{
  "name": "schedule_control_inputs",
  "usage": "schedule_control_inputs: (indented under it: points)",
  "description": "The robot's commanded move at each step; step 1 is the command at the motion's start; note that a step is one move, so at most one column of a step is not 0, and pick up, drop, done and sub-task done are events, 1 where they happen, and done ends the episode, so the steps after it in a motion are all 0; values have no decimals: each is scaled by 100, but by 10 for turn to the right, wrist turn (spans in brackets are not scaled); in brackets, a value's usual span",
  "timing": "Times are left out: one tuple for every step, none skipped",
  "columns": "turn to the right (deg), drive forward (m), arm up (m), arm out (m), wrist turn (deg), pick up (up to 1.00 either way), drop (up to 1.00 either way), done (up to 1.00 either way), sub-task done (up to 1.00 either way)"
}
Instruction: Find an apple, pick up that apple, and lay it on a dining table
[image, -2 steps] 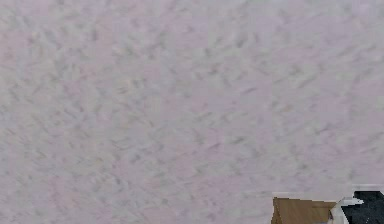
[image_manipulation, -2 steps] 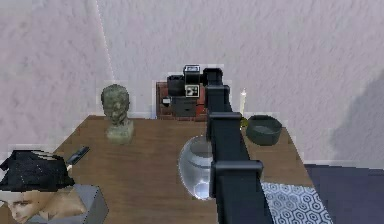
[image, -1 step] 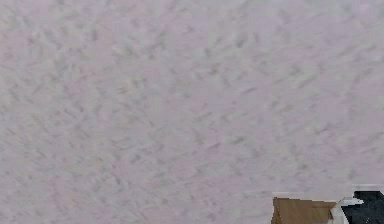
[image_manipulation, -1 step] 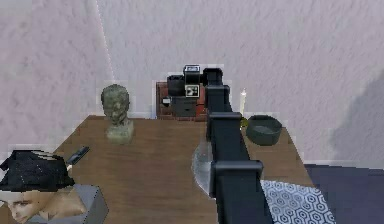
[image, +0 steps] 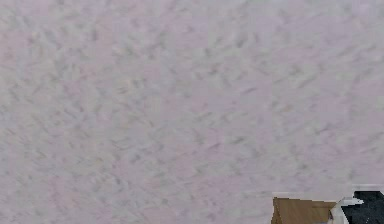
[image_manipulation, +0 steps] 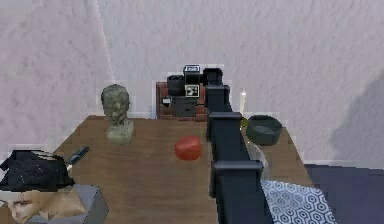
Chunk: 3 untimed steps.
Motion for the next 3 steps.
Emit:
schedule_control_inputs:
  points:
    - [0,0,4,0,0,0,0,0,0]
    - [0,0,0,-8,0,0,0,0,0]
    - [0,0,0,0,0,0,0,100,0]
